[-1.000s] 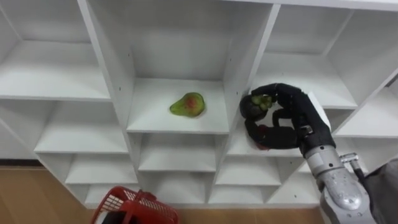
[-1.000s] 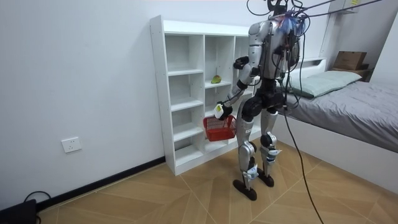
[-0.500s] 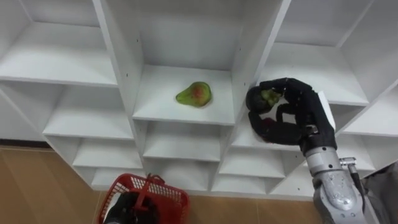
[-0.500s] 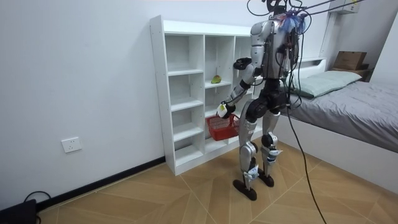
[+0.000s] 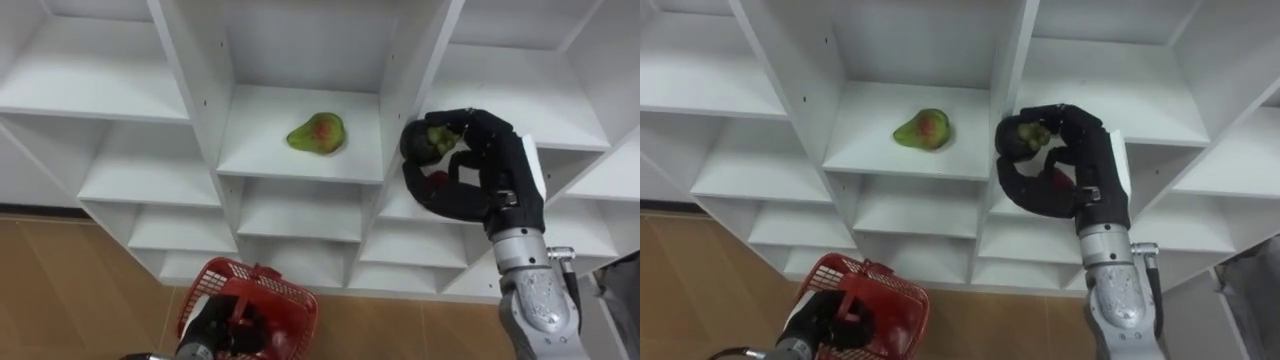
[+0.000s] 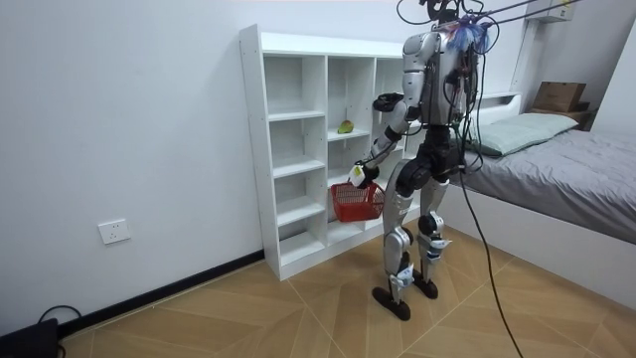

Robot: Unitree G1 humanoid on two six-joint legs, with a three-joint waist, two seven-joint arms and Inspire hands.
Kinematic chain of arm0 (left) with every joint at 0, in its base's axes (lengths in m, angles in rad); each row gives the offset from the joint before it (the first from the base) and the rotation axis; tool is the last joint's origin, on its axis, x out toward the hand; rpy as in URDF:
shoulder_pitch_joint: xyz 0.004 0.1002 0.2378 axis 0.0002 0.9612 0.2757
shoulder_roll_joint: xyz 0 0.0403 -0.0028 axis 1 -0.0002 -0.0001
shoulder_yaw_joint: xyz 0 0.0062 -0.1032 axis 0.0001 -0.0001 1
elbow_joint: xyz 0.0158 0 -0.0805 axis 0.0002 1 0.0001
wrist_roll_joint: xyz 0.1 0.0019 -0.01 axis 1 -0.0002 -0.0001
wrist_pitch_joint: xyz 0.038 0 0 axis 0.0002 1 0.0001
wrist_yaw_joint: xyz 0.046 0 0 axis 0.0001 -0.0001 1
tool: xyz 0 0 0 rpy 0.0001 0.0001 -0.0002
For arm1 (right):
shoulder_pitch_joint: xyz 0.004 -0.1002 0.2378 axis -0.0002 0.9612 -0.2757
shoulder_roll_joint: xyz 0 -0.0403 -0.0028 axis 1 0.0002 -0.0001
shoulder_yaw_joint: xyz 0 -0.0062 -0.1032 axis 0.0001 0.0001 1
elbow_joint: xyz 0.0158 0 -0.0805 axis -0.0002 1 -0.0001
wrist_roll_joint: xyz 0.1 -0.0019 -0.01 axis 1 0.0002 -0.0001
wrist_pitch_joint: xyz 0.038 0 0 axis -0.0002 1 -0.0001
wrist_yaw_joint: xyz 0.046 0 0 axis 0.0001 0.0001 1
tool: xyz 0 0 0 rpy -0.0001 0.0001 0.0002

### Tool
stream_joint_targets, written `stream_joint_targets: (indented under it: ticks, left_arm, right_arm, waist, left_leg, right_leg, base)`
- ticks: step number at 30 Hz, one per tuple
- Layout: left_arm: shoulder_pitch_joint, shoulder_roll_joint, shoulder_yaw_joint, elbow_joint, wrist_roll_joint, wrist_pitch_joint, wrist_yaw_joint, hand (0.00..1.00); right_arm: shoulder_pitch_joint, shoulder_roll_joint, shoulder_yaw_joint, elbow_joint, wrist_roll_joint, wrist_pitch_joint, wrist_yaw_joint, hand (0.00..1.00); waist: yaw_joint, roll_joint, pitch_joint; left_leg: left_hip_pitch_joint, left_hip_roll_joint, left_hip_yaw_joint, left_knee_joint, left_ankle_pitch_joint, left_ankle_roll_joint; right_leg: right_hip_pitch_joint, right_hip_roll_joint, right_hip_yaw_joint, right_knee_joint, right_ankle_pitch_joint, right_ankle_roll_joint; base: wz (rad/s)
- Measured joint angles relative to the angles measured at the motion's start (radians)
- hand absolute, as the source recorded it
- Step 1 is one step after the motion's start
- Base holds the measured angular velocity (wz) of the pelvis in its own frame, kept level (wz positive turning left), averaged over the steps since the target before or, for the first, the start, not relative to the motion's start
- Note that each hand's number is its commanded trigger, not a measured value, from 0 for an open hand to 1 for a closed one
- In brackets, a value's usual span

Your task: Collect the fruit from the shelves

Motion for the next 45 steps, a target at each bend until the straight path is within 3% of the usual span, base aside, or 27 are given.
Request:
stream_joint_targets:
  ticks: [8,20,27,31,34,36,38,41,45]
  left_arm:
    - [-0.006,-0.002,-0.011,0.000,-0.001,0.000,-0.003,1.00]
    - [-0.004,0.000,-0.036,0.018,-0.067,-0.002,-0.019,1.00]
    - [0.012,0.005,-0.044,0.016,-0.073,-0.057,0.001,1.00]
    - [0.034,0.004,-0.049,0.016,-0.080,-0.065,0.002,1.00]
    - [0.033,0.005,-0.065,0.016,-0.105,-0.076,0.001,1.00]
    - [0.036,0.003,-0.079,0.017,-0.118,-0.084,-0.016,1.00]
    - [0.037,0.006,-0.087,0.018,-0.119,-0.085,-0.025,1.00]
    - [0.036,0.003,-0.088,0.018,-0.122,-0.092,-0.039,1.00]
    - [0.032,0.006,-0.109,0.018,-0.142,-0.108,-0.044,1.00]
  right_arm:
    - [0.000,0.010,0.019,0.017,0.070,-0.007,0.000,1.00]
    - [0.022,0.015,0.047,0.026,0.125,-0.068,0.001,1.00]
    - [0.082,0.013,0.054,-0.038,0.125,-0.074,-0.010,1.00]
    - [0.118,0.011,0.071,-0.064,0.111,-0.077,-0.019,1.00]
    - [0.171,-0.010,0.143,0.027,0.048,0.034,-0.017,1.00]
    - [0.239,-0.012,0.210,0.095,-0.028,0.138,-0.002,1.00]
    - [0.271,-0.027,0.263,0.103,-0.063,0.191,0.014,1.00]
    - [0.268,-0.045,0.290,0.103,-0.094,0.204,0.035,1.00]
    - [0.251,-0.048,0.290,0.102,-0.102,0.206,0.035,1.00]
  waist:
    - [-0.010,0.001,-0.0015]
    - [-0.014,-0.001,-0.0038]
    - [-0.015,-0.002,-0.0106]
    - [-0.022,-0.003,-0.0110]
    - [-0.017,-0.008,-0.0138]
    - [-0.011,0.005,-0.0074]
    - [-0.010,0.011,-0.0074]
    - [-0.016,0.007,-0.0059]
    - [-0.020,-0.016,0.0028]
  left_leg:
    - [0.003,0.000,-0.004,-0.004,0.005,0.000]
    - [0.019,-0.001,0.004,-0.035,0.014,-0.002]
    - [0.025,-0.003,0.008,-0.049,0.014,-0.001]
    - [0.025,-0.004,0.018,-0.051,0.013,-0.001]
    - [0.024,-0.004,0.027,-0.061,0.013,0.000]
    - [0.016,-0.003,0.041,-0.065,0.014,0.001]
    - [0.000,-0.003,0.050,-0.064,0.014,0.002]
    - [-0.007,-0.002,0.058,-0.063,0.015,0.003]
    - [-0.002,-0.002,0.063,-0.062,0.015,0.003]
  right_leg:
    - [0.005,-0.001,-0.007,-0.001,0.001,-0.001]
    - [0.005,0.001,0.009,-0.017,0.001,-0.002]
    - [0.004,0.000,0.015,-0.018,-0.001,0.002]
    - [-0.001,0.000,0.025,-0.018,-0.003,0.005]
    - [-0.013,0.001,0.037,-0.017,-0.004,0.005]
    - [-0.029,-0.001,0.043,-0.012,-0.003,0.006]
    - [-0.056,-0.002,0.057,0.001,-0.004,0.005]
    - [-0.069,-0.002,0.064,0.007,-0.004,0.005]
    - [-0.067,-0.002,0.071,0.004,-0.005,0.006]
  base:
    - [0.03]
    - [-0.01]
    - [0.00]
    - [-0.04]
    - [-0.09]
    - [-0.17]
    - [-0.22]
    - [-0.10]
    - [-0.01]
